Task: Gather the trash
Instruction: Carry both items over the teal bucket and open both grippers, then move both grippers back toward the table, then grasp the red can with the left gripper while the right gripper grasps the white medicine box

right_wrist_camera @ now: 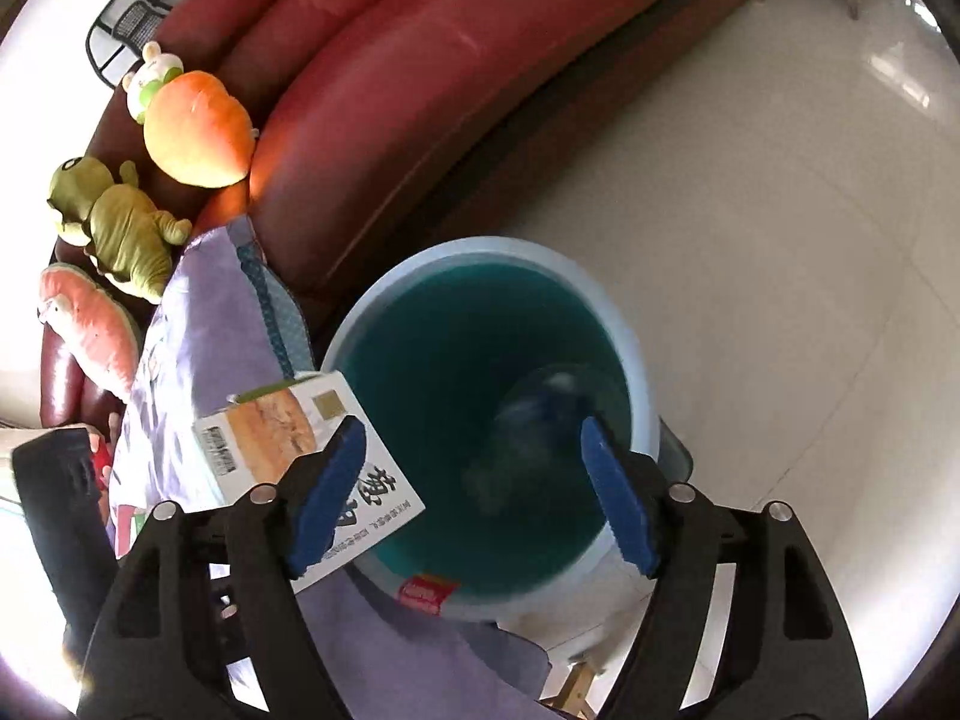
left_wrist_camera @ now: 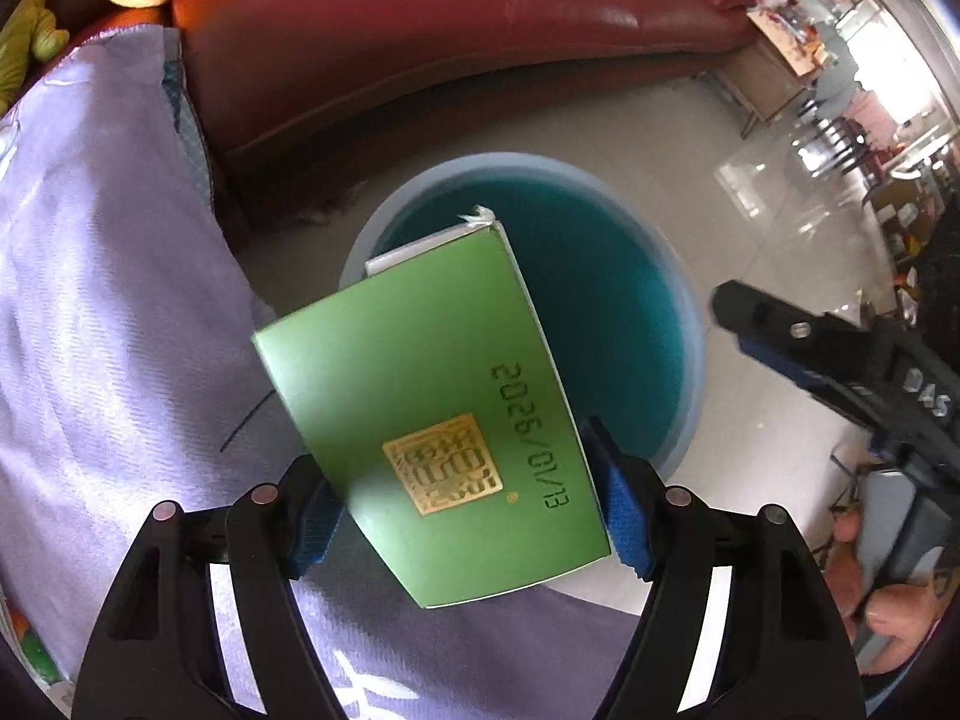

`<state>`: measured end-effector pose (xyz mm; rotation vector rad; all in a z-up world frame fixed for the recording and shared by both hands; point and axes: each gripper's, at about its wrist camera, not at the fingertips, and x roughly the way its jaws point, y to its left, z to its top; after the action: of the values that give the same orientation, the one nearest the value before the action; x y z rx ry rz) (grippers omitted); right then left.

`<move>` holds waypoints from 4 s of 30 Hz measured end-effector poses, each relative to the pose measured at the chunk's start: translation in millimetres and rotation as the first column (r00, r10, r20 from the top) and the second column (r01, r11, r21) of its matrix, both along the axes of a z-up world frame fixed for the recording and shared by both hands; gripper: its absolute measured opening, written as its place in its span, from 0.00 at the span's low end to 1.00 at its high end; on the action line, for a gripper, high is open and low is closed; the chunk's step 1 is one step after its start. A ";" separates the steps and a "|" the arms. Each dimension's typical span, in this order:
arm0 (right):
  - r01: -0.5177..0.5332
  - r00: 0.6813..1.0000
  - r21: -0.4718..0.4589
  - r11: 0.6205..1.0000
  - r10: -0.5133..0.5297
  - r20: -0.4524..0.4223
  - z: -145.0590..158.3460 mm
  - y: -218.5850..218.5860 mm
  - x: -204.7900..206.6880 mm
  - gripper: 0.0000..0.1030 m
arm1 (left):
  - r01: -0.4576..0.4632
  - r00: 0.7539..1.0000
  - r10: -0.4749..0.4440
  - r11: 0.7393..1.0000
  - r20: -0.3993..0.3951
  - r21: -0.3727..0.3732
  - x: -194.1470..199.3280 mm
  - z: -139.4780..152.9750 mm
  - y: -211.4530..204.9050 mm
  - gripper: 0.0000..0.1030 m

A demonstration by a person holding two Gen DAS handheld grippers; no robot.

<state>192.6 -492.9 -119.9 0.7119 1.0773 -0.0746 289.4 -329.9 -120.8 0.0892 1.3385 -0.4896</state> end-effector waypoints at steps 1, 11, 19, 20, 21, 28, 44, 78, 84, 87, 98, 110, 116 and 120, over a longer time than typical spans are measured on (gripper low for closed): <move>0.005 1.000 -0.006 1.000 -0.005 0.003 1.8 -1.4 -2.8 0.71 | -0.002 1.000 0.002 1.000 0.001 0.002 0.1 -0.6 0.3 0.72; 0.027 1.000 -0.037 0.999 -0.027 0.000 13.9 -4.4 -16.2 0.73 | -0.017 1.000 0.018 1.000 0.012 -0.017 -14.2 9.2 5.6 0.81; 0.023 1.000 -0.087 0.996 -0.024 -0.009 27.8 2.1 -28.1 0.75 | -0.032 0.999 0.033 0.998 0.008 -0.052 -31.8 21.5 18.6 0.82; 0.022 1.000 -0.097 0.995 -0.024 -0.010 30.8 3.3 -30.7 0.76 | -0.033 0.999 0.034 0.998 0.010 -0.060 -34.9 25.2 20.7 0.82; 0.021 1.000 -0.105 0.994 -0.023 -0.011 33.0 4.6 -32.8 0.76 | -0.034 0.999 0.035 0.997 0.013 -0.068 -38.2 28.4 23.4 0.82; -0.011 1.000 -0.140 0.990 0.010 -0.005 55.5 28.1 -53.3 0.76 | -0.050 0.997 0.056 0.992 0.050 -0.116 -65.2 56.6 55.0 0.87; -0.193 0.979 -0.176 0.965 0.201 0.028 106.2 160.2 -64.4 0.79 | -0.168 0.959 0.195 0.975 0.204 -0.145 -126.2 118.1 213.8 0.90; -0.665 0.747 -0.246 0.705 0.628 -0.217 81.3 511.1 29.7 0.80 | -0.546 0.769 0.566 0.823 0.297 -0.156 -147.9 102.0 534.2 0.95; -0.645 0.764 -0.276 0.712 0.595 -0.248 60.8 517.6 45.0 0.82 | -0.551 0.771 0.571 0.820 0.280 -0.155 -137.1 91.2 535.9 0.95; -0.639 0.768 -0.256 0.725 0.581 -0.269 51.1 515.6 50.0 0.82 | -0.555 0.773 0.574 0.818 0.270 -0.151 -131.0 85.0 536.1 0.95; -0.637 0.770 -0.233 0.735 0.594 -0.233 43.6 510.2 51.1 0.77 | -0.575 0.757 0.592 0.804 0.275 -0.150 -122.5 75.6 540.5 0.50; -0.616 0.785 -0.189 0.765 0.615 -0.074 90.0 485.6 33.7 0.75 | -0.609 0.674 0.648 0.759 0.354 -0.230 -143.5 131.1 555.7 0.50; -0.592 0.801 -0.173 0.787 0.598 -0.019 111.1 462.0 21.8 0.75 | -0.563 0.695 0.624 0.781 0.356 -0.270 -153.2 152.9 535.3 0.50; -0.560 0.823 -0.159 0.813 0.568 0.012 120.9 432.5 11.5 0.75 | -0.523 0.723 0.584 0.811 0.368 -0.262 -156.9 159.9 506.3 0.50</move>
<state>204.1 -60.4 1.0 0.2320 1.1751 0.3758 132.5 176.3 39.2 -0.3071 0.8204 -0.0322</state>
